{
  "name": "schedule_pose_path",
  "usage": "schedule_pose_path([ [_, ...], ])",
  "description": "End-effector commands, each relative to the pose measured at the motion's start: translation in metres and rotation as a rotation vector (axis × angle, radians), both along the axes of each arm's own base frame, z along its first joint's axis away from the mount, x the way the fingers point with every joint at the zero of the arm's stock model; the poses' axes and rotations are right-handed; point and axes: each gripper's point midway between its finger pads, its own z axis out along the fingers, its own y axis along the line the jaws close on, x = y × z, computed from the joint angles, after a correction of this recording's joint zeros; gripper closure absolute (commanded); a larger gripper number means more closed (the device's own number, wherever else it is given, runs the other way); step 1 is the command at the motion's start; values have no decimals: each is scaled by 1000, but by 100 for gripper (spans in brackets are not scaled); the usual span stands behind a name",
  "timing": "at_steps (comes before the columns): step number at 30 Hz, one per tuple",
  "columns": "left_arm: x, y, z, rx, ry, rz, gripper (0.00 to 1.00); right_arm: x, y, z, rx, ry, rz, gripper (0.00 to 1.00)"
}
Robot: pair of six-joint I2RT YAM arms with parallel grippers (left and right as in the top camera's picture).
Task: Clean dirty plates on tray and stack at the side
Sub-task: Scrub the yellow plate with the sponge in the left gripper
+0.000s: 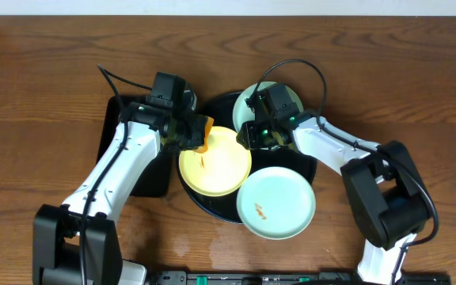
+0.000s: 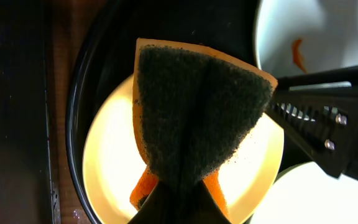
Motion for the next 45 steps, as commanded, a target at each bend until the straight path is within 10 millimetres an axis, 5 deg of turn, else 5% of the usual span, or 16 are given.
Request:
schedule_pose_path([
  [1,6,1,3,10,-19,2,93,3,-2,38,54,-63,31,65],
  [6,5,1,3,10,-19,2,93,-21,-7,58,28,-24,46,64],
  [13,5,1,3,10,-18,2,92,-56,-41,22,-203,191,-147,68],
  [17,3,2,2,13,-7,2,93,-61,-36,2,-236,238,-178,65],
  [22,-3,3,1,18,16,2,93,-50,-14,-17,-188,207,-156,64],
  [27,-12,5,-6,28,53,1,92,-49,-28,-35,-234,293,-340,99],
  [34,-16,6,-15,33,74,1,93,-40,-40,-36,-221,351,-536,99],
  [45,-3,-10,-31,7,41,-28,92,-36,-39,-35,-230,289,-430,99],
])
